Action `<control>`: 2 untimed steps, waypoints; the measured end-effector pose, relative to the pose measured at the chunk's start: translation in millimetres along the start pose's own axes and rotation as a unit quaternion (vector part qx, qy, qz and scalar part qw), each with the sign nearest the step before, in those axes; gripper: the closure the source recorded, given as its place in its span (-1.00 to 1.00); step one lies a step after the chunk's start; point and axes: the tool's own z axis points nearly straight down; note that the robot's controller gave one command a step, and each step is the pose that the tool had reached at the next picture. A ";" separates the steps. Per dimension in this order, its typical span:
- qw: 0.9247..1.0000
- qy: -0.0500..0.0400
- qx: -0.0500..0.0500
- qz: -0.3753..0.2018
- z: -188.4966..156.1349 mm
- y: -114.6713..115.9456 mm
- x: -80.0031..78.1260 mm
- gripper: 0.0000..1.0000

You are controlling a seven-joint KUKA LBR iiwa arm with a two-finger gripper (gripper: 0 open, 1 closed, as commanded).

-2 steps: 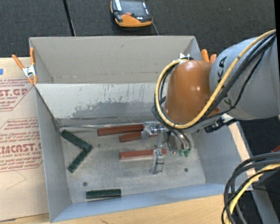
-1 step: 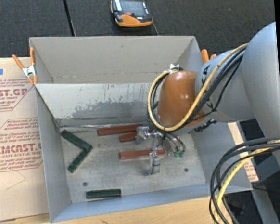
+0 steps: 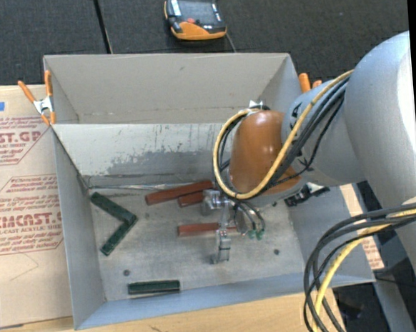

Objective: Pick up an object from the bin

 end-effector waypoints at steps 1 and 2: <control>0.999 0.000 0.000 -0.046 -8.4 -3.2 -1.6 -1.00; 1.000 0.000 0.000 0.000 -2.3 0.1 -1.2 1.00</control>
Offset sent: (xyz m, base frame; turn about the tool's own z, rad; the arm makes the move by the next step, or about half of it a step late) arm 0.0000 0.0000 0.0000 0.0000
